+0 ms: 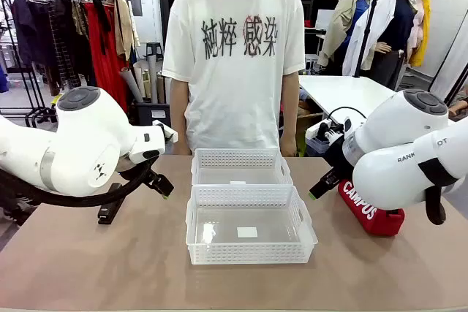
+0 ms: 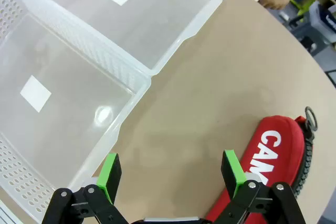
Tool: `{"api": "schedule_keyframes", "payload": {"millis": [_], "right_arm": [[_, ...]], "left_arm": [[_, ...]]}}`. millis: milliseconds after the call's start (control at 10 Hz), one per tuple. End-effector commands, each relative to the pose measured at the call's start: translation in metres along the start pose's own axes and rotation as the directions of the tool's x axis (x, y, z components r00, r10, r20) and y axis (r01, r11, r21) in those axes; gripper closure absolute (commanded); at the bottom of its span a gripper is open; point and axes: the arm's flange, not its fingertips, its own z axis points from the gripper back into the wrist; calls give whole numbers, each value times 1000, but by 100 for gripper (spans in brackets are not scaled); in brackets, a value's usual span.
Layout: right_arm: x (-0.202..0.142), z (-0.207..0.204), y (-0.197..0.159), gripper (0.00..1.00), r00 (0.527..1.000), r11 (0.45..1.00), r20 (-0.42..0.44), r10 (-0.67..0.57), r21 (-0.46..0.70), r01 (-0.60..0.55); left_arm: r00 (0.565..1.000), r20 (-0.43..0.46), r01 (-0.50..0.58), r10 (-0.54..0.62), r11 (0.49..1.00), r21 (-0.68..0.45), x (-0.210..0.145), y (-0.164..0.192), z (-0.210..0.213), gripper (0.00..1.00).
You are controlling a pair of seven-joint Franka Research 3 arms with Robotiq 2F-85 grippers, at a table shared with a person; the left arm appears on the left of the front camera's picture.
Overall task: Distribute items into two baskets.
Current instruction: Pick up the Pencil pouch that the person points to.
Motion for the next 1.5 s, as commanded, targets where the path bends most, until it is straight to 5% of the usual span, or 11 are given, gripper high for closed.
{"api": "schedule_keyframes", "payload": {"millis": [0, 1400], "right_arm": [[0, 0, 0, 0, 1000, 1000, 0, 0, 0, 0], [0, 0, 0, 0, 1000, 1000, 0, 0, 0, 0]], "left_arm": [[1000, 0, 0, 0, 1000, 0, 0, 0, 0, 0], [1000, 0, 0, 0, 1000, 0, 0, 0, 0, 0]]}}
